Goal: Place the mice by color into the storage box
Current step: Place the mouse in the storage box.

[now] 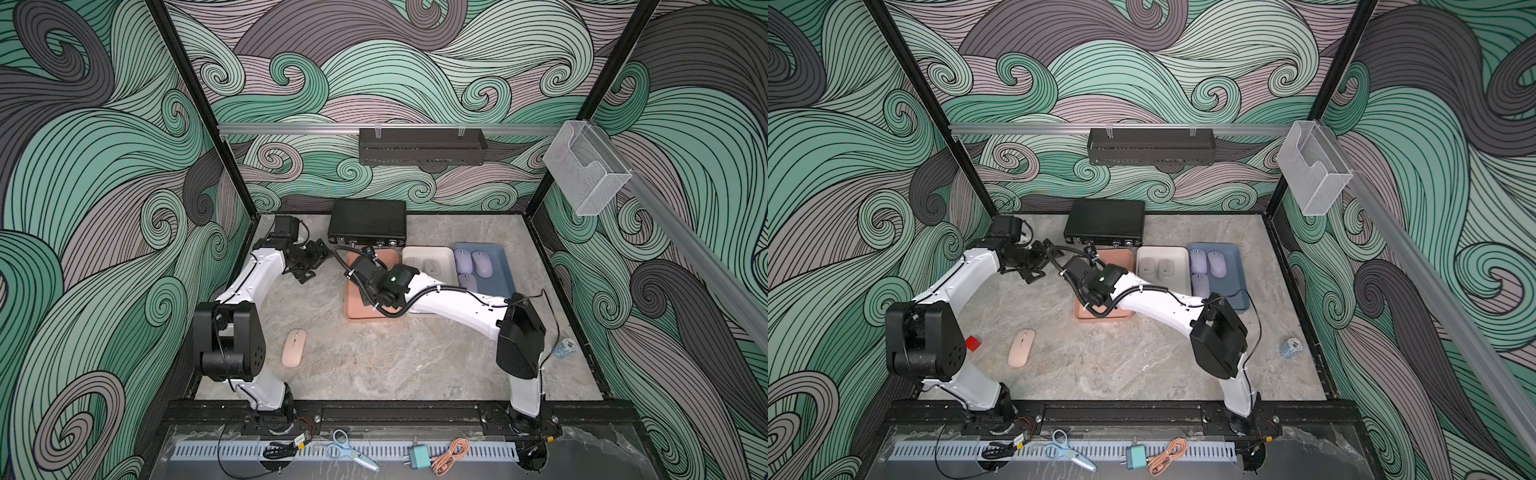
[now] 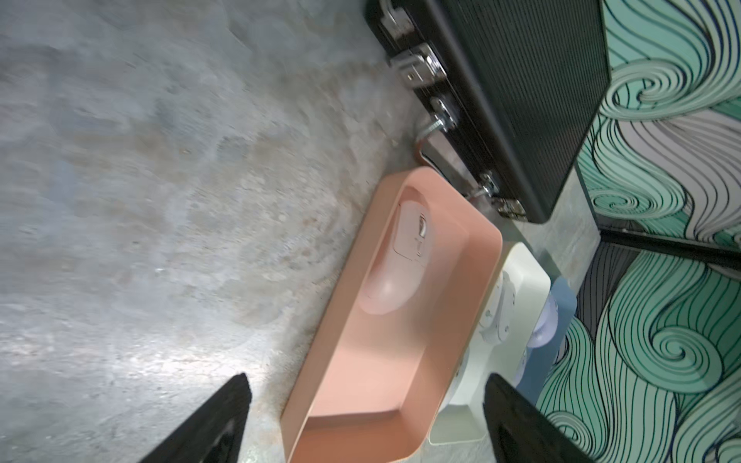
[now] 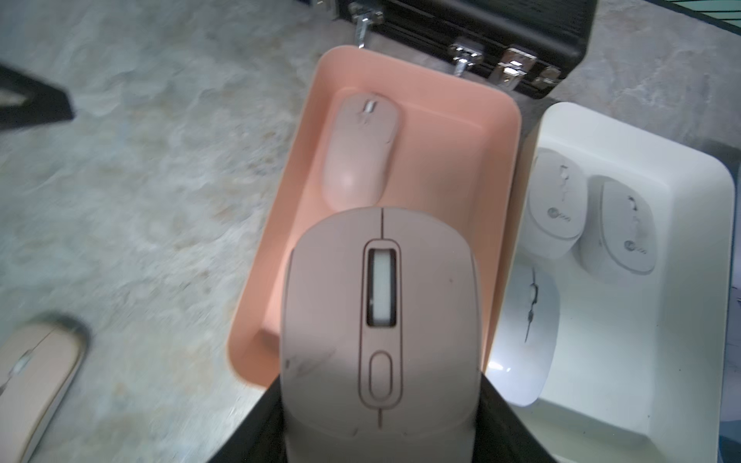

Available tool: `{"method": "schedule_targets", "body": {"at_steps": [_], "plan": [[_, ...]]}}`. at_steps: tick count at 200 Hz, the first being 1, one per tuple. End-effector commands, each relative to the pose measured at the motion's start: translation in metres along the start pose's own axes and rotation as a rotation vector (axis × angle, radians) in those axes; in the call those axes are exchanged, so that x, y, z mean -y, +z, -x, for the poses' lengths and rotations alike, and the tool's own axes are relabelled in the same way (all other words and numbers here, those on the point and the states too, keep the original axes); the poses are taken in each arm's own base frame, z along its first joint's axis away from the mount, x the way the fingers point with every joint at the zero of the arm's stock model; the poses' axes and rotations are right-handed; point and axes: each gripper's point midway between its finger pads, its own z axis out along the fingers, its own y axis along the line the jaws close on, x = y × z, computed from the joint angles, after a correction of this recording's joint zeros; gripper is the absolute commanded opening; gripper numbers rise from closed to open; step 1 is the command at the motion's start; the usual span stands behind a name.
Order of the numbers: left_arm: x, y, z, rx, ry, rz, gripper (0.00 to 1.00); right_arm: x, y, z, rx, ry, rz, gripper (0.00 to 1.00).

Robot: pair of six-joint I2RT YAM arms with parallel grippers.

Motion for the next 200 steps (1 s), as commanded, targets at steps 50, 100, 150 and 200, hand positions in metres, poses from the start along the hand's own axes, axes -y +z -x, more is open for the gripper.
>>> {"method": "schedule_targets", "body": {"at_steps": [50,100,150,200], "plan": [[-0.01,0.003,0.007,0.005,-0.015,0.031,0.89,0.023,0.095,0.024,-0.076,0.105,-0.07,0.55],[-0.008,-0.001,0.01,0.013,-0.01,0.017,0.88,0.029,0.14,0.024,-0.125,0.152,-0.094,0.55],[-0.009,-0.001,0.012,0.012,-0.027,0.006,0.88,0.031,0.166,0.012,-0.179,0.185,-0.091,0.55],[-0.009,-0.003,0.014,0.017,-0.032,0.0,0.88,0.032,0.166,0.009,-0.188,0.201,-0.091,0.61]]}}
